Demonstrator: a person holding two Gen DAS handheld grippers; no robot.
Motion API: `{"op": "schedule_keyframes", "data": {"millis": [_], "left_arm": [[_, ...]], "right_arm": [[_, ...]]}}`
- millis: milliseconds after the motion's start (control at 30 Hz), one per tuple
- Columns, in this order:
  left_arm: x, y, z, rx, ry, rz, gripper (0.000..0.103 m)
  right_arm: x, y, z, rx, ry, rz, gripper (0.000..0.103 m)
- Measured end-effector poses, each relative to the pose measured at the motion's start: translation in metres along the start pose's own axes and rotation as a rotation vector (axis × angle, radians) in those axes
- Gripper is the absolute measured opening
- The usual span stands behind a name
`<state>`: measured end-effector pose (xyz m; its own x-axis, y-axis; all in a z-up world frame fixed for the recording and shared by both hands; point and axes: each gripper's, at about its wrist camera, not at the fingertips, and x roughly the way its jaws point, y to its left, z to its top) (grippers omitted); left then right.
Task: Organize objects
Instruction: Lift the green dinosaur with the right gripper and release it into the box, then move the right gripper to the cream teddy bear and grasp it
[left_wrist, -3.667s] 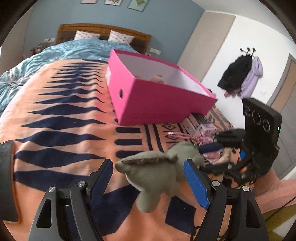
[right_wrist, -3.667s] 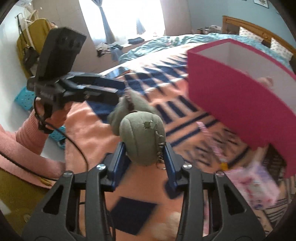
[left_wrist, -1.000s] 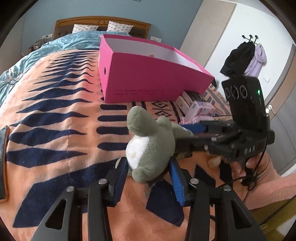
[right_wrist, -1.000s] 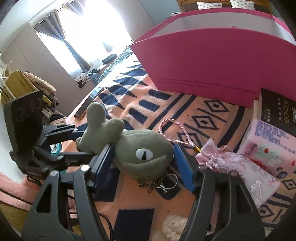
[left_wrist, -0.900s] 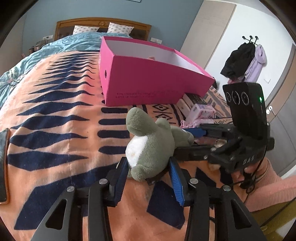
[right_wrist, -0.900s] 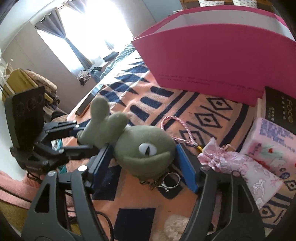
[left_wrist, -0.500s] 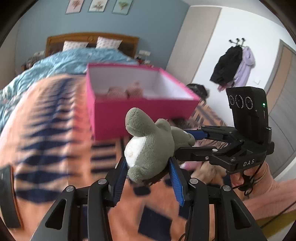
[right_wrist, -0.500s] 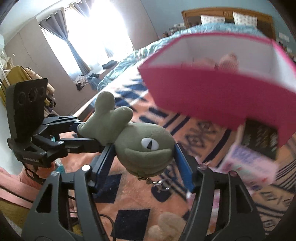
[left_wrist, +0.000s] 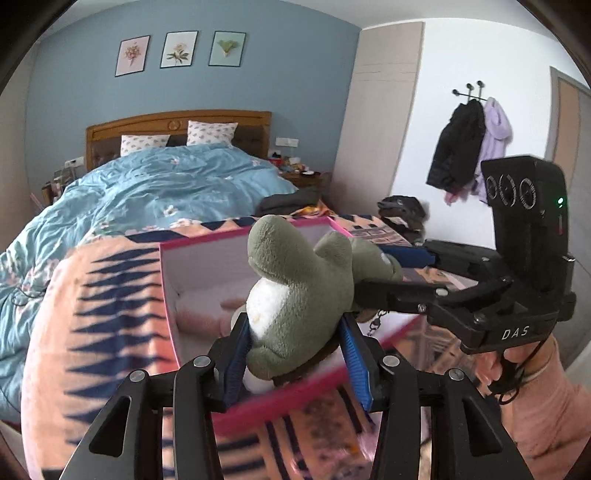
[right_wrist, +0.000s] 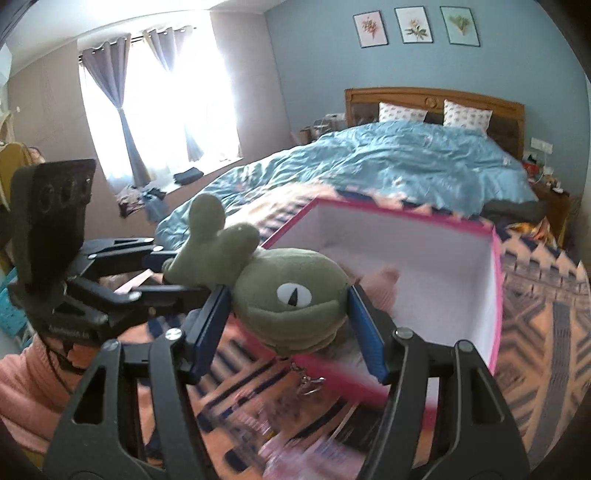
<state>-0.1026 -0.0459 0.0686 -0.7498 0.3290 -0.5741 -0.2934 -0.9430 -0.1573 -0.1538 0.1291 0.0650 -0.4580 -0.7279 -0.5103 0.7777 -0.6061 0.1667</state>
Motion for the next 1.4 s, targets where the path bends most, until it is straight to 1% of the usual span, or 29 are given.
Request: {"op": "schedule_keyframes", "data": {"millis": [133, 167, 300, 533, 567, 633, 667, 700, 733, 867, 967, 1000, 1067, 1167, 1300, 1400], "left_arm": [[0.030, 0.021, 0.016, -0.031, 0.028, 0.018, 0.048], [0.037, 0.027, 0.018, -0.040, 0.040, 0.015, 0.048], [0.070, 0.048, 0.022, -0.065, 0.106, 0.044, 0.048], [0.113, 0.072, 0.028, -0.088, 0.211, 0.107, 0.048], [0.118, 0.074, 0.029, -0.096, 0.228, 0.125, 0.049], [0.125, 0.080, 0.030, -0.101, 0.246, 0.185, 0.049], [0.127, 0.083, 0.031, -0.109, 0.253, 0.199, 0.049], [0.127, 0.086, 0.032, -0.124, 0.255, 0.185, 0.049], [0.125, 0.087, 0.032, -0.131, 0.253, 0.179, 0.049], [0.116, 0.083, 0.030, -0.117, 0.225, 0.201, 0.049], [0.105, 0.076, 0.024, -0.100, 0.203, 0.209, 0.050], [0.101, 0.073, 0.021, -0.098, 0.196, 0.201, 0.051], [0.091, 0.067, 0.015, -0.087, 0.175, 0.181, 0.056], [0.075, 0.056, 0.008, -0.067, 0.148, 0.153, 0.058], [0.051, 0.035, 0.000, -0.040, 0.094, 0.096, 0.063], [0.034, 0.019, -0.006, -0.021, 0.061, 0.036, 0.065]], "right_arm": [[0.018, -0.021, 0.022, 0.015, -0.003, -0.016, 0.067], [0.026, -0.024, 0.026, 0.020, 0.000, -0.015, 0.067], [0.059, -0.039, 0.044, 0.009, 0.032, -0.038, 0.067], [0.103, -0.055, 0.053, 0.010, 0.086, -0.059, 0.067], [0.108, -0.057, 0.054, 0.014, 0.096, -0.058, 0.067], [0.116, -0.061, 0.056, 0.035, 0.117, -0.040, 0.067], [0.119, -0.062, 0.055, 0.046, 0.129, -0.031, 0.067], [0.121, -0.062, 0.055, 0.050, 0.134, -0.042, 0.067], [0.122, -0.062, 0.054, 0.047, 0.141, -0.050, 0.067], [0.118, -0.058, 0.048, 0.039, 0.152, -0.043, 0.067], [0.107, -0.056, 0.042, 0.041, 0.158, -0.035, 0.067], [0.103, -0.056, 0.040, 0.043, 0.159, -0.031, 0.067], [0.094, -0.057, 0.035, 0.043, 0.158, -0.029, 0.067], [0.076, -0.059, 0.023, 0.059, 0.154, -0.018, 0.068], [0.050, -0.067, 0.002, 0.114, 0.151, 0.005, 0.069], [0.032, -0.067, -0.009, 0.133, 0.134, 0.013, 0.069]]}}
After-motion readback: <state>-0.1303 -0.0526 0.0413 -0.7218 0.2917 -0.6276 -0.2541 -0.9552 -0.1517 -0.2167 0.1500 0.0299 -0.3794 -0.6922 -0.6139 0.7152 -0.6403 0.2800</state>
